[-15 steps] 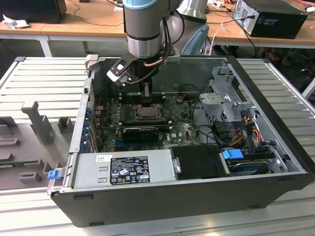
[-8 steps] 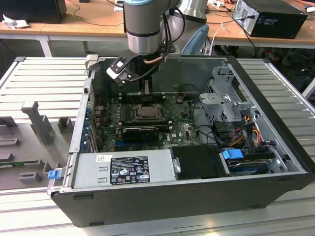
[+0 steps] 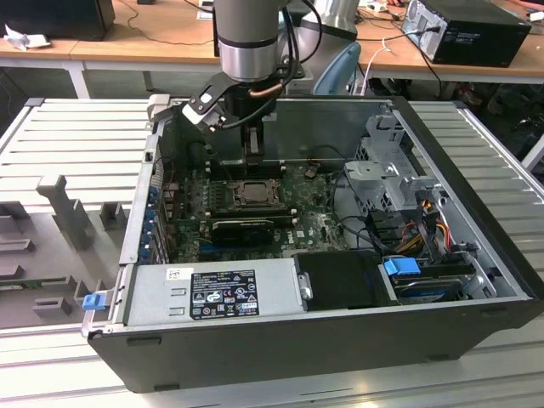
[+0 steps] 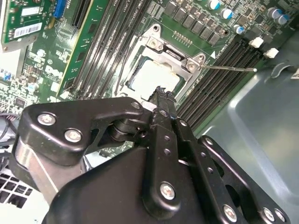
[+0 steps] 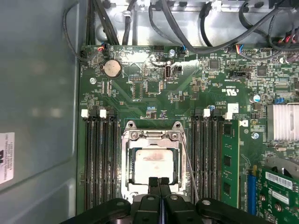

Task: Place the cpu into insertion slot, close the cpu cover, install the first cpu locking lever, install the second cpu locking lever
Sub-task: 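Install the first cpu locking lever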

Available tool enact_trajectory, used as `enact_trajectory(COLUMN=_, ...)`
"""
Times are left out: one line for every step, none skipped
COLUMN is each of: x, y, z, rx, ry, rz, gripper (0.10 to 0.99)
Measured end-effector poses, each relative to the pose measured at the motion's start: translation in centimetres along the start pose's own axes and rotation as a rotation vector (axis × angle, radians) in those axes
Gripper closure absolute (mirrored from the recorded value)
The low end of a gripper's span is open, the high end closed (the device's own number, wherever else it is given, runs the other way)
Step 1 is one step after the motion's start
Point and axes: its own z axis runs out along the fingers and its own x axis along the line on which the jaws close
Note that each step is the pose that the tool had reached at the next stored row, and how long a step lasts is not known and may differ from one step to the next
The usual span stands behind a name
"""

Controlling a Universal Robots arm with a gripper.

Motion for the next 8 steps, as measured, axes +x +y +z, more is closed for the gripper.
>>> enact_trajectory(x=0.00, y=0.01, z=-0.18, rx=0.000, ry=0.0000, rz=0.000, gripper=0.980)
enact_trajectory(x=0.00, y=0.03, z=-0.56, rx=0.000, ry=0.0000, rz=0.000, gripper=0.980)
enact_trajectory(x=0.00, y=0.04, z=-0.71, rx=0.000, ry=0.0000, rz=0.000, gripper=0.980)
enact_trajectory(x=0.00, y=0.05, z=-0.88, rx=0.000, ry=0.0001, rz=0.000, gripper=0.980)
enact_trajectory(x=0.00, y=0.07, z=-1.21, rx=0.000, ry=0.0000, rz=0.000, gripper=0.980)
enact_trajectory(x=0.00, y=0.09, z=-1.43, rx=0.000, ry=0.0000, rz=0.000, gripper=0.980)
enact_trajectory(x=0.00, y=0.10, z=-1.57, rx=0.000, ry=0.0000, rz=0.000, gripper=0.980)
enact_trajectory(x=0.00, y=0.12, z=-1.93, rx=0.000, ry=0.0000, rz=0.000, gripper=0.980)
